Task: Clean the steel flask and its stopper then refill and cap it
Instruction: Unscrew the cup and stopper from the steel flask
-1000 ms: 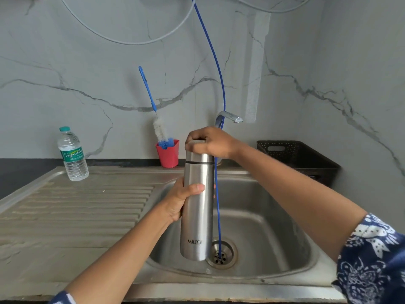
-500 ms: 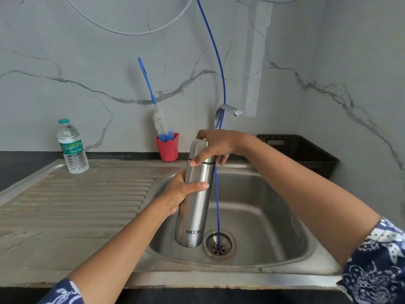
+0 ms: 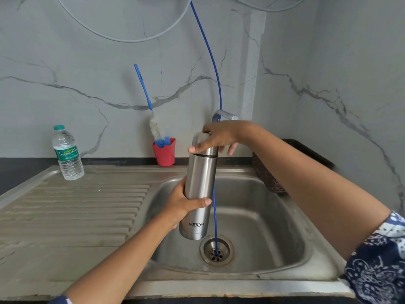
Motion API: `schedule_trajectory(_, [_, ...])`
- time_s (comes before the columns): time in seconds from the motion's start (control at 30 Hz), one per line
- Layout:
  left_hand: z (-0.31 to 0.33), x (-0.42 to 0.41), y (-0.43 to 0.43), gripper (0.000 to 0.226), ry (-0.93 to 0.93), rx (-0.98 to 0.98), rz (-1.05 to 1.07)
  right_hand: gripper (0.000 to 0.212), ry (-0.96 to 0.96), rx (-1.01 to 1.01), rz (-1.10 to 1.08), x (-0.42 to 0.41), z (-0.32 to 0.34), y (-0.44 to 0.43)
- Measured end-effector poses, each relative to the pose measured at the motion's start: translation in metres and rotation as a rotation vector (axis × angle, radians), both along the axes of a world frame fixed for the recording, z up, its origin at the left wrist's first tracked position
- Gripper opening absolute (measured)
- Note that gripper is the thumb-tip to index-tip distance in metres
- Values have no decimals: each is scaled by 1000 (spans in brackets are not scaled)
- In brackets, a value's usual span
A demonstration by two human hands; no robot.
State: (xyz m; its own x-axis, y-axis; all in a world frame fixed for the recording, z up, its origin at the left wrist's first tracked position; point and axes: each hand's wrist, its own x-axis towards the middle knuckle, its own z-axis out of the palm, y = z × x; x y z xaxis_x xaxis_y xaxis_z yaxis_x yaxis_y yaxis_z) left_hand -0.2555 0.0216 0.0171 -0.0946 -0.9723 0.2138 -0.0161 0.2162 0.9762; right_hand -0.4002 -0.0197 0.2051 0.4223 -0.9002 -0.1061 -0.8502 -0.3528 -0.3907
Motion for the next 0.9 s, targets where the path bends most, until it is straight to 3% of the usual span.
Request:
schedule_trajectory(0.1, [1,-2,1,84,-16,-6,-11,81,190,-124,-91,5,10,1])
schedule_trajectory(0.17, [1,-2,0,83,-24,-5,-16,71,224,-169,-37,4,12,-3])
schedule_trajectory(0.3, [0,2,1,83,-20,6,-40,49,13,84,250,-15,15,-15])
schedule_trajectory(0.43, [1,4,1,84,-29,13,-58,78,-73,332,407,-33,23,-21])
schedule_trajectory(0.53, [-1,4,0,86,-25,19,-45,82,-58,169,171,-23,30,-11])
schedule_trajectory(0.6, [-3,5,-1,84,-28,24,-36,87,142,72,-5,-5,27,0])
schedule_trajectory(0.67, [-5,6,-1,84,-36,26,-31,79,352,-76,-42,9,18,1])
schedule_trajectory(0.73, [-5,7,-1,84,-40,22,-29,64,359,-124,18,11,12,-6])
schedule_trajectory(0.8, [-6,9,-1,84,-33,22,-25,53,196,39,140,0,16,-14])
schedule_trajectory(0.9, [-6,10,-1,86,-24,20,-26,86,32,318,287,-23,23,-16])
